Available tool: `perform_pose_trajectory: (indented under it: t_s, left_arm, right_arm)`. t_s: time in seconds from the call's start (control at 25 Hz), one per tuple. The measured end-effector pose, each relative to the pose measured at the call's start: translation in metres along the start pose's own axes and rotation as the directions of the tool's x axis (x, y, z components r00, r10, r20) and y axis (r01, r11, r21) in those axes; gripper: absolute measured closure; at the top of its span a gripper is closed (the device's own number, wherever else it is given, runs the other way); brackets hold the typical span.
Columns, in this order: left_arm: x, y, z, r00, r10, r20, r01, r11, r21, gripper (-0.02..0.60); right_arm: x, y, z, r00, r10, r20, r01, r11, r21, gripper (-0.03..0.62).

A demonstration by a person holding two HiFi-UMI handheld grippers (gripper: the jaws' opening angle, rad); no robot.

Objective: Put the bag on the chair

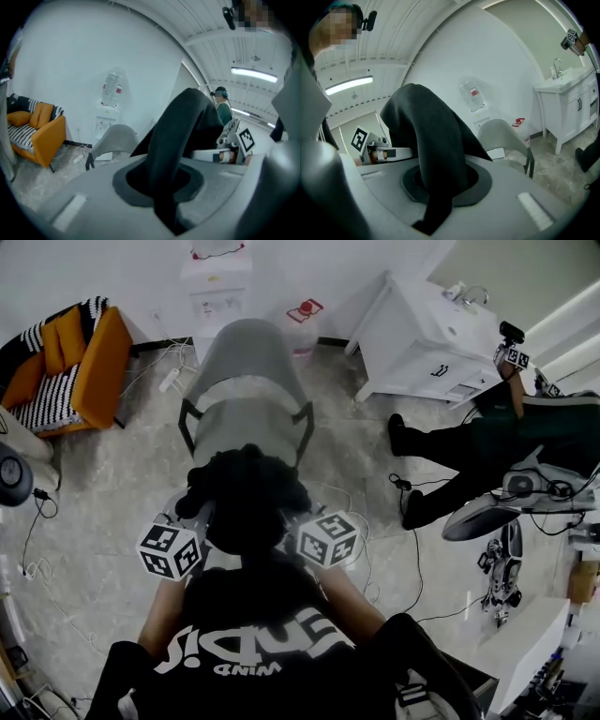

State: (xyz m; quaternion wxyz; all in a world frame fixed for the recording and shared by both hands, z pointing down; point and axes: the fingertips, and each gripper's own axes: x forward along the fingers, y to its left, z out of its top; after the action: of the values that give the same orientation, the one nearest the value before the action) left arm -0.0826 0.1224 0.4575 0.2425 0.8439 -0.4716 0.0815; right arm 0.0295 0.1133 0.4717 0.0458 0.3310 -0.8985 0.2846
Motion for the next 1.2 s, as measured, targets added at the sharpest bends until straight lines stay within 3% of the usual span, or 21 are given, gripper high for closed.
perform_pose_trajectory:
  t_s: [0.56, 1.2]
  left_arm:
    - [0.102, 0.045, 0.048, 1.0, -0.021, -0.011, 0.021, 1.0, -0.009, 0.538]
    - [0.213, 0.156, 0.12, 0.981, -0.168, -0.101, 0.17, 0.985, 0.007, 0.538]
  right_arm:
    - [0.061, -0.086, 0.059, 0.999, -0.022, -0.024, 0.022, 1.0, 0.007, 0.56]
    - [0.187, -0.163, 0.128, 0.989, -0.146, 0.01, 0.144, 0.985, 0.099, 0.56]
